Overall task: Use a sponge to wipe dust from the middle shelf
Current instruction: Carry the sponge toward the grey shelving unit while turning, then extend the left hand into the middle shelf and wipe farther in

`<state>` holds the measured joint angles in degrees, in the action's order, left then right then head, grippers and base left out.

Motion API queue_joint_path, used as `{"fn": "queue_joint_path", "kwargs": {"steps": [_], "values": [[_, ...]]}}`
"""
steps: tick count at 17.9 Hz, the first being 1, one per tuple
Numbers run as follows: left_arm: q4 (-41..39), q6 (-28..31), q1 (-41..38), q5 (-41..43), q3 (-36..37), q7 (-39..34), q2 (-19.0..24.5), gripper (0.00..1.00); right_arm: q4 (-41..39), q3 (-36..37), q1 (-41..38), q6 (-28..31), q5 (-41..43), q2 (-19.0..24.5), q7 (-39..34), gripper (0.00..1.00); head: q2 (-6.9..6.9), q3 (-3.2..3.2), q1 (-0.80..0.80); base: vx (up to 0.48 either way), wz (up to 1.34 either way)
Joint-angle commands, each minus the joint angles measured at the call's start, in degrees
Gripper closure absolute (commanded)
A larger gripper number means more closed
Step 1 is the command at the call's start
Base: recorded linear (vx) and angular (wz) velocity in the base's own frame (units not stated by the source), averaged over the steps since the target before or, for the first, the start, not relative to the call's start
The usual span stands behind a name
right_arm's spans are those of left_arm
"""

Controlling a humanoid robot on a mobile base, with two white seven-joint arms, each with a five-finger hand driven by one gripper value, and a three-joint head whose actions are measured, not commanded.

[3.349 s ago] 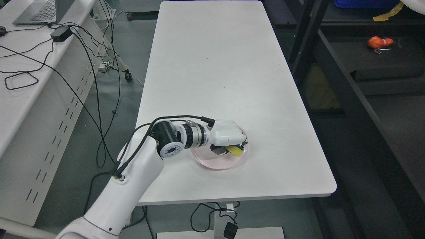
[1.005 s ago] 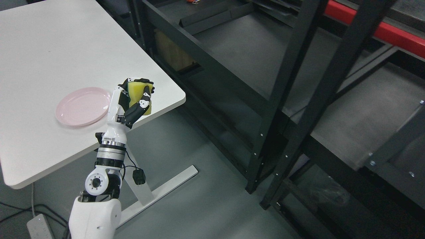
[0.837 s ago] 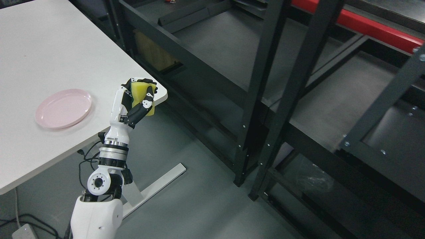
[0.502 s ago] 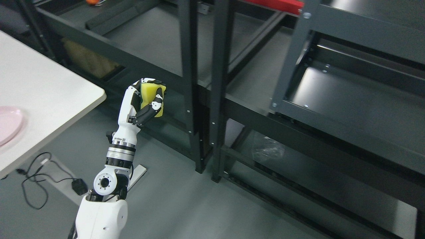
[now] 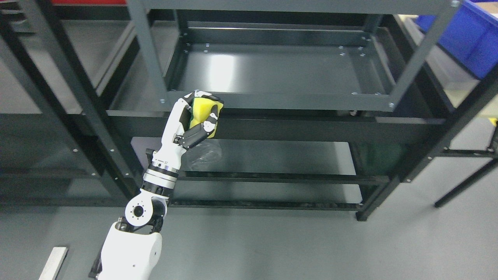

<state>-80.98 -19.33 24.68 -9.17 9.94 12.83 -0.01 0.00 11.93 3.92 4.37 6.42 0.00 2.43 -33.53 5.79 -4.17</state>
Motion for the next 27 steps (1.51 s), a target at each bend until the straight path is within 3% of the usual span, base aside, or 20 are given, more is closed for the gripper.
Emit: {"fn": "queue_joint_path", "kwargs": {"steps": [1,6,10,14,18,22,27], "values": [[-0.59,0.17,6.68,5.98,11.50,2.19,1.01,0.97,-1.00,0.02,0.04,0.03,0.00,-1.00,-0.32,0.00,0.00,0.00,0.00,-0.111,-0.71],[0.56,1.48,16.61,10.38,12.30,2.81,1.01,0.97,-1.00,0.02,0.04,0.03,0.00,-1.00,-0.32,0.00,0.00,0.00,0.00,-0.061,-0.35],[1.53,1.67,26.71,24.08,13.87,10.44,1.01,0.97,-1.00,-0.06,0.04,0.03,0.00,-1.00,-0.32,0.00,0.00,0.00,0.00,0.033,0.22],[1.61,0.96,35.85,26.66,27.29,12.93,1.01,0.97,-1.00,0.02,0.04,0.03,0.00,-1.00,-0.32,0.00,0.00,0.00,0.00,0.037,0.22],[6.96,0.96,50.70,30.86,37.58,6.70,1.01,0.98,-1.00,0.02,0.04,0.03,0.00,-1.00,-0.32,0.00,0.01,0.00,0.00,0.034,0.14],[8.63,1.05,52.22,40.52,42.62,3.17,1.01,0.98,-1.00,0.02,0.04,0.03,0.00,-1.00,-0.32,0.00,0.01,0.00,0.00,0.006,0.00],[20.40,0.79,52.05,43.01,38.77,-0.26,1.01,0.98,-1.00,0.02,0.04,0.03,0.00,-1.00,-0.32,0.00,0.01,0.00,0.00,-0.016,-0.01]]}}
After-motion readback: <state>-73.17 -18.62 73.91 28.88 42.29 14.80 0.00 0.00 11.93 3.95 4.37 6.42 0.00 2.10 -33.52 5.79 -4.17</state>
